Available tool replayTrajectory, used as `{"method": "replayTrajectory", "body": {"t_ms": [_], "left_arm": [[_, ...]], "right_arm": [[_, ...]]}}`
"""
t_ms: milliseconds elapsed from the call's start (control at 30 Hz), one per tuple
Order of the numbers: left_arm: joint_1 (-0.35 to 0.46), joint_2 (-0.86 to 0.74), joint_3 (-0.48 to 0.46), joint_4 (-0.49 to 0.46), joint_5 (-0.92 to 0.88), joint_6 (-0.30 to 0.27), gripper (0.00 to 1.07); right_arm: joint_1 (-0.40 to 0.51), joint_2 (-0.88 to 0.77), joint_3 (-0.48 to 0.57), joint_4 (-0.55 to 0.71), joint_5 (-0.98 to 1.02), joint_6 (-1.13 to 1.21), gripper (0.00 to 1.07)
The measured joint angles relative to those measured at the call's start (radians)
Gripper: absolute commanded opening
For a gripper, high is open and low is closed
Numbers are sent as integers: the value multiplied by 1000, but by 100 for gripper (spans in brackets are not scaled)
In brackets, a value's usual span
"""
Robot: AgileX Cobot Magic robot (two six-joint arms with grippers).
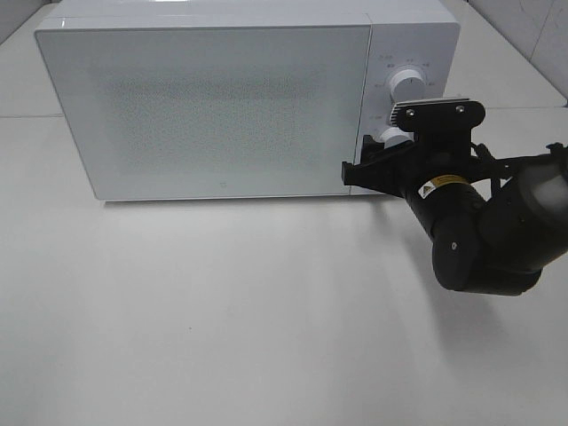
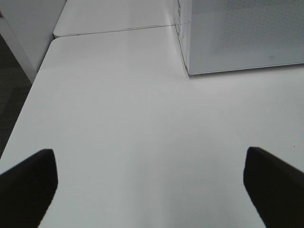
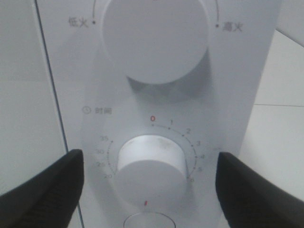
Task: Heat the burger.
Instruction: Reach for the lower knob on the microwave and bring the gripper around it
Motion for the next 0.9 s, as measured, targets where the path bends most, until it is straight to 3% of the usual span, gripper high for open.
{"method": "replayTrajectory", "body": {"t_ms": [500,733,800,867,900], "left_arm": [[0,0,0,0,0,0,101],[0,0,0,0,0,0,101],[0,0,0,0,0,0,101],[0,0,0,0,0,0,101],[0,0,0,0,0,0,101]], "right_arm": [[0,22,-20,0,2,0,74],[0,22,-20,0,1,7,56],[0,22,-20,0,1,11,45],[0,22,-20,5,1,16,41],[0,22,-20,5,1,17,33]]}}
